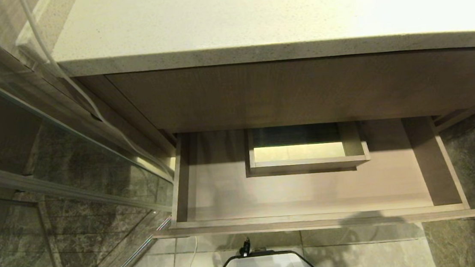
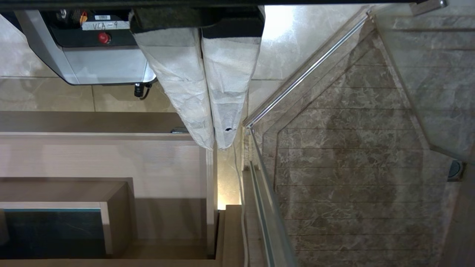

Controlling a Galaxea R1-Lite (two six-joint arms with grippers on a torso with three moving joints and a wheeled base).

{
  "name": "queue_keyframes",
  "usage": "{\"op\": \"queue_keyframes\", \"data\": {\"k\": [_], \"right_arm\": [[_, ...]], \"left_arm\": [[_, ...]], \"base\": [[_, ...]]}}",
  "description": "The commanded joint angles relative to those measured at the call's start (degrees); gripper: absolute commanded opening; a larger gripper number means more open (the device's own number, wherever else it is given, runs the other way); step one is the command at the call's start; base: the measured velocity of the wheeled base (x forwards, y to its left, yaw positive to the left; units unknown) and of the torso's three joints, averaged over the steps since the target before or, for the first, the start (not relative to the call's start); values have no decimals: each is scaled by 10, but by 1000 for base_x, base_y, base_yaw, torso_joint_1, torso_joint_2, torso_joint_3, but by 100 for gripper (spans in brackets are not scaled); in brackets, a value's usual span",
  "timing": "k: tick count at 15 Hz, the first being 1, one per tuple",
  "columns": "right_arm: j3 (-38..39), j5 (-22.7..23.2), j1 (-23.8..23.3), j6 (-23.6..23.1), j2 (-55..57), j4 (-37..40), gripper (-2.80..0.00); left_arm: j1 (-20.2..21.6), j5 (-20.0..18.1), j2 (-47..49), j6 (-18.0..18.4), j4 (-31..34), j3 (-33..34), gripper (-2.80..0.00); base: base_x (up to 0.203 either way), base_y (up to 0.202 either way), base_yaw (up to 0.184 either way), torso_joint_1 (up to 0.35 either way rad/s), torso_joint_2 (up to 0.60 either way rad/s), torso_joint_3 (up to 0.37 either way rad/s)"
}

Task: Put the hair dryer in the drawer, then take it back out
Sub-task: Place it on the countertop

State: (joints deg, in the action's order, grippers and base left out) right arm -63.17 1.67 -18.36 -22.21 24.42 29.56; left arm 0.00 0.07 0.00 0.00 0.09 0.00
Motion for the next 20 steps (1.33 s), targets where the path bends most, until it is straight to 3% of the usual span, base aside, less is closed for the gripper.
{"op": "queue_keyframes", "data": {"k": [1,9,20], "right_arm": [[0,1,-1,-1,3,2,-280],[-5,2,-1,-1,11,-6,-280],[-14,1,-1,-1,39,-27,-280]], "left_arm": [[0,0,-1,0,0,1,-280],[0,0,-1,0,0,1,-280],[0,0,-1,0,0,1,-280]], "base": [[0,0,0,0,0,0],[0,0,0,17,3,31],[0,0,0,321,-21,284]]}}
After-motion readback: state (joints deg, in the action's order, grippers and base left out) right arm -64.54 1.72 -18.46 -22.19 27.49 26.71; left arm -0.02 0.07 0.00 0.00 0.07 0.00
